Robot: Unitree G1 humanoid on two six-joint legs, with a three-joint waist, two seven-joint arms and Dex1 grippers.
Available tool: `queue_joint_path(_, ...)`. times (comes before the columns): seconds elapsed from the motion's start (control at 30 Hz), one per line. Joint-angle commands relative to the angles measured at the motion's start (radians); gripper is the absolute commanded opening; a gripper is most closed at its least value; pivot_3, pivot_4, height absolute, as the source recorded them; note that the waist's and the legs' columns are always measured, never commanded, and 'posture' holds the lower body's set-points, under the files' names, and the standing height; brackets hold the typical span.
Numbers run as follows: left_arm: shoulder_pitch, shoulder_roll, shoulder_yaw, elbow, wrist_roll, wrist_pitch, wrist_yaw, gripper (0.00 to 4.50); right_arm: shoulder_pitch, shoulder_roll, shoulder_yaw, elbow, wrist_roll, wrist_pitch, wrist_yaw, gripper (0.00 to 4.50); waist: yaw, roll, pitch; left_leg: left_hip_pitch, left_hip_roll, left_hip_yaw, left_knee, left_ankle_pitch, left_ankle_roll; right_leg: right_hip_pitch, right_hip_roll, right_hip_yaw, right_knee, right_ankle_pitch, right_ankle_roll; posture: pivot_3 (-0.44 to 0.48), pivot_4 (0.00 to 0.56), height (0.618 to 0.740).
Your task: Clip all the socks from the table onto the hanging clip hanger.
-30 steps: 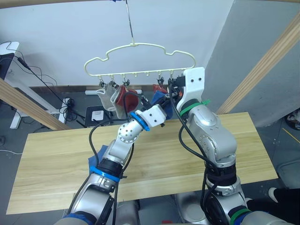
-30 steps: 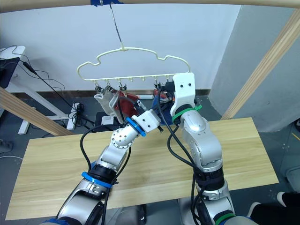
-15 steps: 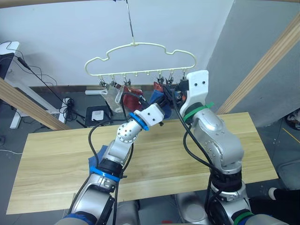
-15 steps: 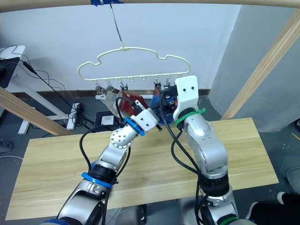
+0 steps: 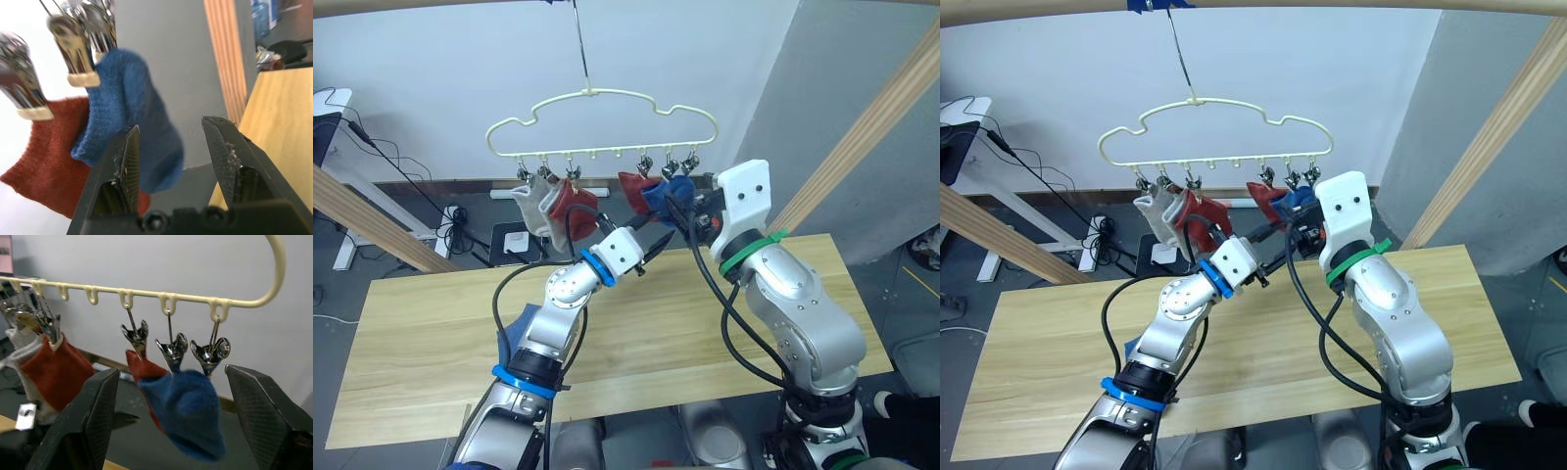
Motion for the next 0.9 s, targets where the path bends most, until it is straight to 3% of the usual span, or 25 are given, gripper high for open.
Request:
queue_joint_path(0.03,0.009,0.023,0.027,-0.110,-0.070,0.062,-0.046,2.24,-0.004,0.005,0.012,-0.007,-0.037,-0.059,-0.032,3.60,0.000,0.000,0.000,0.000,0.000,0.000,0.000,0.000,0.000,0.000,0.000,0.000,0.000,0.000,0.000,-0.323,0.264,0.740)
queue_joint_path(0.17,0.009,0.065,0.060,-0.178,-0.116,0.134,-0.073,2.24,-0.019,0.025,0.005,0.078,-0.079,-0.118,-0.077,3.60,0.000,0.000,0.000,0.000,0.000,0.000,0.000,0.000,0.000,0.000,0.000,0.000,0.000,0.000,0.000,-0.311,0.261,0.740)
queue_joint_path(0.3,0.008,0.081,0.077,-0.206,-0.118,0.169,-0.070,2.28,-0.026,0.060,-0.015,0.124,-0.082,-0.141,-0.098,2.71,0.001,0.000,0.000,0.000,0.000,0.000,0.000,0.000,0.000,0.000,0.000,0.000,0.000,0.000,0.000,-0.300,0.260,0.740)
queue_joint_path(0.9,0.010,0.092,0.079,-0.211,-0.096,0.178,-0.065,2.28,-0.146,0.121,-0.057,0.378,-0.112,-0.295,-0.138,2.71,0.001,0.000,0.000,0.000,0.000,0.000,0.000,0.000,0.000,0.000,0.000,0.000,0.000,0.000,0.000,-0.282,0.251,0.740)
